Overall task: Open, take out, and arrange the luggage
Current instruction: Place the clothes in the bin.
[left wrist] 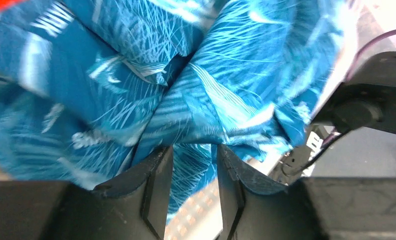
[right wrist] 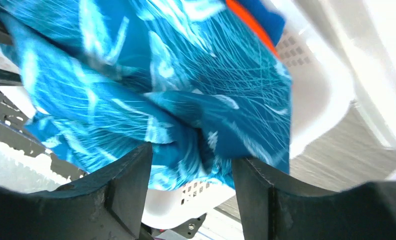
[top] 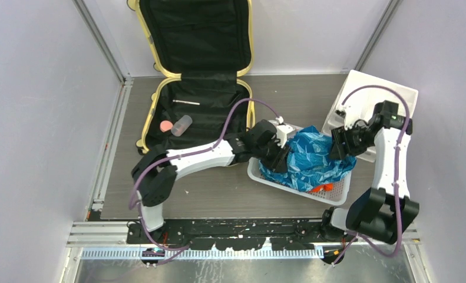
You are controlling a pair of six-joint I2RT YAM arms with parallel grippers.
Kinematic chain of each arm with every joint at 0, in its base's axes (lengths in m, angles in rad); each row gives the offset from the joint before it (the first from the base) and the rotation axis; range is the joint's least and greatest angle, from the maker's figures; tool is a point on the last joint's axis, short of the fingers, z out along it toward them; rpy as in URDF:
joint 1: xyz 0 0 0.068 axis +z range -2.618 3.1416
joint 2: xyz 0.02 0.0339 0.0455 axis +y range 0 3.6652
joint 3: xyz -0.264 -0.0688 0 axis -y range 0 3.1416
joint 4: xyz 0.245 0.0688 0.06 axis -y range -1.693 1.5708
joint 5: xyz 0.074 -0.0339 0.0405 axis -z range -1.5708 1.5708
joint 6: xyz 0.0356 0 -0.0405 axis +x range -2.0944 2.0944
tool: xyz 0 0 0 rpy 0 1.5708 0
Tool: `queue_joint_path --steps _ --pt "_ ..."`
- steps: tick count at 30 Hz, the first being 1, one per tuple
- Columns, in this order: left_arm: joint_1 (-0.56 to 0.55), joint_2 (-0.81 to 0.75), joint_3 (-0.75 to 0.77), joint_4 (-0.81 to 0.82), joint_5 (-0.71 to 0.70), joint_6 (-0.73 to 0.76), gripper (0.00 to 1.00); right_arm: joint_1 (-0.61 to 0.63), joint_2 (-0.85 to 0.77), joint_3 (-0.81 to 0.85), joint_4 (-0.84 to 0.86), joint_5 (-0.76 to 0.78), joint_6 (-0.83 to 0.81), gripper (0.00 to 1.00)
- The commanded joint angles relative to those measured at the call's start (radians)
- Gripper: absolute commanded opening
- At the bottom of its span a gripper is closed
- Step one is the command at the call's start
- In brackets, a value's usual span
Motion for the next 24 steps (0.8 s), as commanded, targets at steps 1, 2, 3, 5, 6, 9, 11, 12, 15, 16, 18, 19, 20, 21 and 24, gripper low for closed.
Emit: queue_joint_path --steps 1,2,3,5,6,9,11,12,15,16,18,19,20,21,24 --pt "0.015 -0.19 -0.004 -0.05 -0.016 0.096 0.41 -0.001 -0.095 0.156 -0.139 -0.076 -0.043 0.66" --pt "0.015 -0.217 -0.007 -0.066 -0.014 0.105 0.42 -0.001 -0.095 0.184 -0.158 -0.086 -0.044 0.66" --pt "0.017 -0.24 -0.014 -0.079 -0.014 0.112 0.43 -0.001 -0.092 0.21 -0.174 -0.107 -0.043 0.67" --pt "0.024 -0.298 -0.035 -0.083 -0.01 0.123 0.45 -0.001 -0.076 0.26 -0.204 -0.161 -0.043 0.67" --pt "0.029 -0.313 -0.051 -0.076 -0.007 0.127 0.46 0.0 -0.065 0.269 -0.207 -0.202 -0.04 0.66" --pt "0.059 -0.386 -0.107 -0.039 0.012 0.125 0.51 0.021 -0.026 0.28 -0.182 -0.297 0.011 0.65" --pt "0.098 -0.437 -0.148 -0.01 0.04 0.107 0.56 0.05 -0.001 0.241 -0.097 -0.318 0.08 0.64" --pt "0.124 -0.458 -0.167 0.005 0.067 0.092 0.57 0.068 0.009 0.222 -0.068 -0.314 0.113 0.63" --pt "0.213 -0.515 -0.225 0.04 0.16 0.031 0.58 0.129 0.024 0.095 0.137 -0.214 0.225 0.62" --pt "0.241 -0.532 -0.242 0.04 0.169 0.024 0.59 0.138 0.027 0.056 0.197 -0.169 0.26 0.62" --pt "0.287 -0.574 -0.268 0.023 0.18 0.03 0.61 0.155 0.048 -0.001 0.279 -0.083 0.303 0.6" --pt "0.311 -0.596 -0.282 0.009 0.177 0.04 0.62 0.158 0.062 -0.019 0.3 -0.053 0.312 0.59" --pt "0.333 -0.62 -0.292 -0.005 0.171 0.051 0.63 0.158 0.077 -0.03 0.314 -0.033 0.316 0.58" --pt "0.356 -0.644 -0.303 -0.023 0.165 0.061 0.65 0.158 0.09 -0.036 0.319 -0.018 0.313 0.57" --pt "0.43 -0.722 -0.337 -0.06 0.155 0.083 0.72 0.158 0.096 -0.025 0.294 -0.031 0.286 0.56"
